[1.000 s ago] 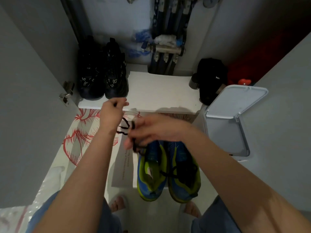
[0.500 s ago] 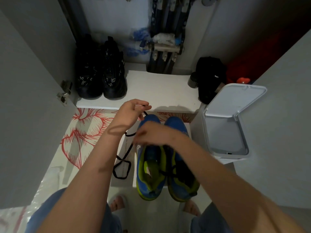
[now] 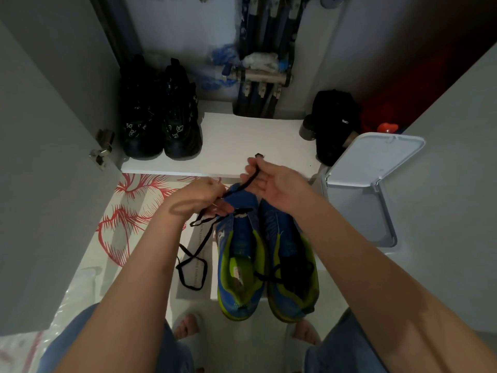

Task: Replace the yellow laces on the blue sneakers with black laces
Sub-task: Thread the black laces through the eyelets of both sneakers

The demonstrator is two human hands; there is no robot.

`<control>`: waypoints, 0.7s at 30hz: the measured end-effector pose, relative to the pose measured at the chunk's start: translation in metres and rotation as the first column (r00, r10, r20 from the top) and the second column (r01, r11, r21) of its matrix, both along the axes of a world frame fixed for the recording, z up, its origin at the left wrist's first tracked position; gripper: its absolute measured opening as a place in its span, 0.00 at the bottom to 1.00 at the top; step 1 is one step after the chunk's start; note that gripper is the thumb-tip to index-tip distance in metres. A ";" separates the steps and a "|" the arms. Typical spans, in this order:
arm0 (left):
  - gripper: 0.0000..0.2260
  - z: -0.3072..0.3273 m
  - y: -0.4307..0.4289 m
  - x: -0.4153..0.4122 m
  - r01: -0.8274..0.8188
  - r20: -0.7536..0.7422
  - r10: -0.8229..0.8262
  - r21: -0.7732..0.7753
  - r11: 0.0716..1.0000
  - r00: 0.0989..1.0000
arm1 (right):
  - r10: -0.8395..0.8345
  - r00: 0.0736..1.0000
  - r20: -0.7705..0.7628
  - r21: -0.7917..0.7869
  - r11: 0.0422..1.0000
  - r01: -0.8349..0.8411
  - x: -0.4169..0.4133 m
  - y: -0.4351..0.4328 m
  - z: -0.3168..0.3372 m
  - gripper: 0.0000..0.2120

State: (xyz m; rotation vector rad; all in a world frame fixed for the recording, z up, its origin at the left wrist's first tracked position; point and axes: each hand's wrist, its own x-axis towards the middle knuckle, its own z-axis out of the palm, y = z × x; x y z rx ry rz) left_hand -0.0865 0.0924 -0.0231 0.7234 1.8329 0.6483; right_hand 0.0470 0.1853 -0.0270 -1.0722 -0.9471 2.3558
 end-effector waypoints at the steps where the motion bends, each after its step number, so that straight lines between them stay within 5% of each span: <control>1: 0.12 -0.005 0.003 -0.002 -0.045 -0.060 0.047 0.037 0.998 0.997 | 0.071 0.996 0.054 0.073 0.995 -0.074 -0.001 -0.004 0.000 0.10; 3: 0.17 -0.010 0.009 -0.003 -0.124 -0.138 0.143 0.139 0.982 0.980 | 0.207 0.962 0.179 0.201 0.949 -0.242 -0.003 -0.012 -0.002 0.11; 6: 0.23 -0.011 0.011 0.005 -0.159 0.107 0.142 0.176 0.972 0.984 | 0.393 0.874 0.287 0.248 0.850 -0.464 -0.007 -0.026 -0.005 0.11; 11: 0.17 -0.011 0.015 0.012 -0.367 0.290 0.286 0.282 0.887 0.913 | 0.567 0.723 0.396 0.243 0.694 -0.677 -0.005 -0.033 -0.008 0.09; 13: 0.16 -0.012 0.016 0.009 -0.402 0.253 0.331 0.324 0.856 0.909 | 0.604 0.667 0.437 0.228 0.643 -0.731 -0.004 -0.033 -0.008 0.11; 17: 0.16 -0.010 0.015 0.010 -0.221 0.005 0.230 0.285 0.933 0.973 | 0.537 0.706 0.463 0.206 0.709 -0.674 -0.001 -0.027 -0.009 0.15; 19: 0.15 -0.012 0.014 0.013 -0.100 -0.100 0.117 0.163 0.981 0.988 | 0.359 0.755 0.549 0.261 0.785 -0.562 0.003 -0.016 -0.010 0.15; 21: 0.14 -0.017 0.013 0.016 -0.031 -0.118 0.039 0.069 0.997 0.992 | 0.204 0.691 0.694 0.333 0.759 -0.559 0.008 -0.008 -0.014 0.15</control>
